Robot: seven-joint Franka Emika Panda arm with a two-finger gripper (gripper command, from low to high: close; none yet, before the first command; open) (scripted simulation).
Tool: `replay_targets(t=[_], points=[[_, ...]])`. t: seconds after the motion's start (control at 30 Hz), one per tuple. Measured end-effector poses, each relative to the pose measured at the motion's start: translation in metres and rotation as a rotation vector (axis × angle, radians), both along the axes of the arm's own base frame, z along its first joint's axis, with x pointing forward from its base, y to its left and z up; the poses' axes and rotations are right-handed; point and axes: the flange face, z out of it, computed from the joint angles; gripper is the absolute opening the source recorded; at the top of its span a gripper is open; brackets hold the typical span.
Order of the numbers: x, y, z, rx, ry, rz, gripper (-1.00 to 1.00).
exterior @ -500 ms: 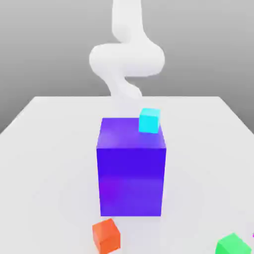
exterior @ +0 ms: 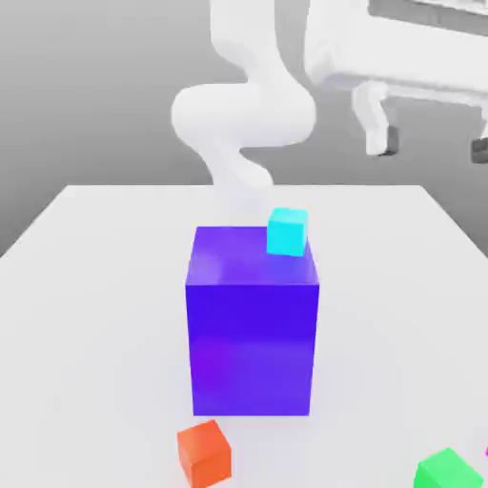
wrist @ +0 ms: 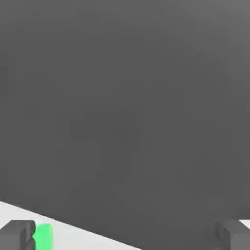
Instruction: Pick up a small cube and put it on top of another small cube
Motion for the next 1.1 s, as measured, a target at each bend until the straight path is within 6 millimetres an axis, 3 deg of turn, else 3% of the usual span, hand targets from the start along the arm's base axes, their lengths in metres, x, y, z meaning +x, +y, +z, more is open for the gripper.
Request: replay_targets(t=[0.17, 0.3, 0.53, 0.67, 0.7, 0.93, 1.07, 1.1], points=[[0.002, 0.062, -0.082, -0.041, 0.112, 0.138, 0.0], [-0.004, 0.098, -0.15, -0.062, 0.202, 0.225, 0.0], [-0.047, 0.163, -0.265, -0.077, 0.363, 0.399, 0.0], [-0.055, 0.173, -0.327, -0.075, 0.387, 0.424, 0.0], [-0.056, 0.173, -0.34, -0.076, 0.388, 0.425, -1.0], [-0.056, 0.174, -0.342, -0.075, 0.389, 0.426, -1.0], [-0.054, 0.171, -0.291, -0.073, 0.39, 0.415, -1.0], [-0.043, 0.155, -0.278, -0.064, 0.391, 0.354, -1.0]])
